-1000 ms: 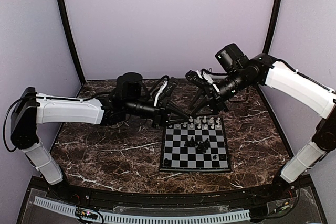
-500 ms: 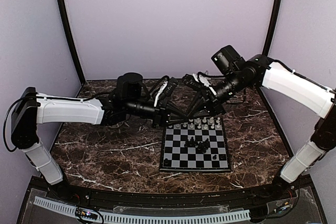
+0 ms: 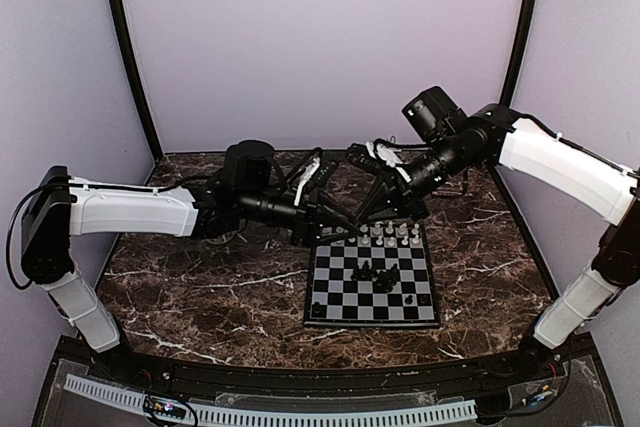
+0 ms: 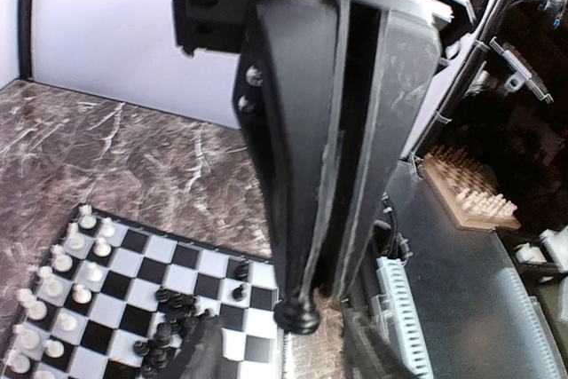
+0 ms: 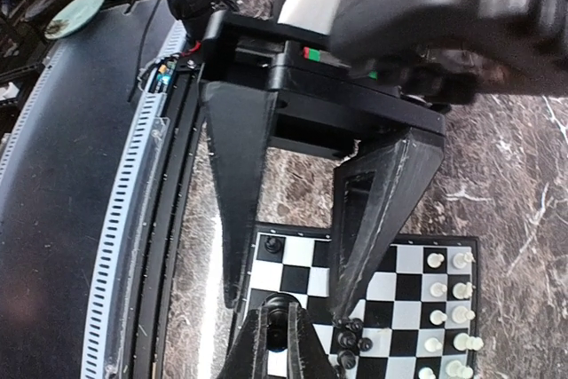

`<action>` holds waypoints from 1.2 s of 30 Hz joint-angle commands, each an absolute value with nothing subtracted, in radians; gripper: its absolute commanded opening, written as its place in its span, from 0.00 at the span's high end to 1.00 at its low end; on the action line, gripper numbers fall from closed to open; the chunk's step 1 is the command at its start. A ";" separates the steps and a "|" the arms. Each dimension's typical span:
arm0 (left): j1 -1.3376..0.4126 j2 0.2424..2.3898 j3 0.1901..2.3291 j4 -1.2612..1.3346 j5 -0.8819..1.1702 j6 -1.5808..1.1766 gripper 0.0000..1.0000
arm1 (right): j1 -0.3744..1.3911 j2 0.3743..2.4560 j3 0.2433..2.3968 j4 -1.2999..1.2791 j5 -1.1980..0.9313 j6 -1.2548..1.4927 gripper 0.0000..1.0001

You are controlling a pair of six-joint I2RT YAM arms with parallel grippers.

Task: Set up the chess pieces on the board
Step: Pass from the left arm to the right, then place the pawn at f7.

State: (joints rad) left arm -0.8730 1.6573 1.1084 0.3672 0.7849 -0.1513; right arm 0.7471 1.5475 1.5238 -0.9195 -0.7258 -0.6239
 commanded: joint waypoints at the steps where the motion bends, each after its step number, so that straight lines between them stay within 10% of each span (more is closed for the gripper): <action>1: -0.868 1.592 1.132 0.254 0.628 -0.019 0.48 | 0.727 1.505 1.493 -0.893 -0.650 -0.629 0.98; 15: -0.720 1.532 1.206 0.227 0.399 -0.121 0.29 | 0.734 1.406 1.122 -0.746 -0.454 -0.653 0.97; 36: -0.655 1.470 1.092 0.290 0.332 -0.197 0.33 | 0.840 1.445 0.897 -0.625 -0.259 -0.673 0.97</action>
State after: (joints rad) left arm -0.6529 1.5032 1.0729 0.2649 0.3176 -0.1844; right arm 0.8318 1.4326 0.9215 -0.6689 -0.2928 -0.6682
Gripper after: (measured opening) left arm 0.673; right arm 0.064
